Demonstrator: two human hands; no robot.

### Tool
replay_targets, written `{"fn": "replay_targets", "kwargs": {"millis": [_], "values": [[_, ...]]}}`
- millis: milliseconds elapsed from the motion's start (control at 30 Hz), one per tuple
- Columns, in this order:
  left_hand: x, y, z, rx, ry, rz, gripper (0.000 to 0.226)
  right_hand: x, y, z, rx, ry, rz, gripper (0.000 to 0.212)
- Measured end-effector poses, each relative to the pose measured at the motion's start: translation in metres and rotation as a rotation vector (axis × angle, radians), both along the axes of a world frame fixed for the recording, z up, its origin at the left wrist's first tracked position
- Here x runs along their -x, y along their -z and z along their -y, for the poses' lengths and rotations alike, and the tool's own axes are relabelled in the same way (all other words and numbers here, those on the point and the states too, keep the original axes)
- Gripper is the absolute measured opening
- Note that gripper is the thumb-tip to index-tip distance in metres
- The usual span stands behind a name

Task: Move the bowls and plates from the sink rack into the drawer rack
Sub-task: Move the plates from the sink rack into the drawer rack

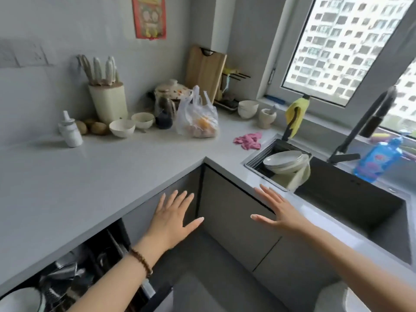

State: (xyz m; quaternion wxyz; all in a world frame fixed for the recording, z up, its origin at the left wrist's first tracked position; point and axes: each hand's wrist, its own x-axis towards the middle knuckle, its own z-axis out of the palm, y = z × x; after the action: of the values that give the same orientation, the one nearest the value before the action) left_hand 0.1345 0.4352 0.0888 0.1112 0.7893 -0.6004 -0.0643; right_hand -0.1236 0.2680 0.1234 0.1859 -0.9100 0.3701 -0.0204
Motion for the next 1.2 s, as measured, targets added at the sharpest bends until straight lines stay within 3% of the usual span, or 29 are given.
{"fn": "replay_targets", "kwargs": {"millis": [67,200,333,467,767,1100,1200], "values": [[0.028,-0.001,0.051,-0.014,0.035,0.003,0.102,0.028,-0.002,0.040,0.017,0.052,-0.020,0.109],[0.073,-0.003,0.141,-0.053,0.087,-0.010,0.107,0.070,0.006,0.110,0.012,0.130,-0.085,0.083],[0.102,0.002,0.220,-0.099,0.170,-0.023,0.091,0.094,0.025,0.168,-0.007,0.182,-0.111,0.079],[0.116,0.024,0.302,-0.142,0.271,-0.034,0.073,0.096,0.048,0.221,-0.023,0.224,-0.126,0.077],[0.118,0.070,0.484,-0.224,0.441,-0.103,0.068,0.078,0.090,0.342,-0.089,0.344,-0.235,0.075],[0.132,0.110,0.592,-0.331,0.536,-0.233,0.058,0.074,0.117,0.416,-0.161,0.417,-0.247,0.073],[0.141,0.117,0.603,-0.342,0.562,-0.322,0.044,0.076,0.125,0.420,-0.161,0.397,-0.247,0.074]]}}
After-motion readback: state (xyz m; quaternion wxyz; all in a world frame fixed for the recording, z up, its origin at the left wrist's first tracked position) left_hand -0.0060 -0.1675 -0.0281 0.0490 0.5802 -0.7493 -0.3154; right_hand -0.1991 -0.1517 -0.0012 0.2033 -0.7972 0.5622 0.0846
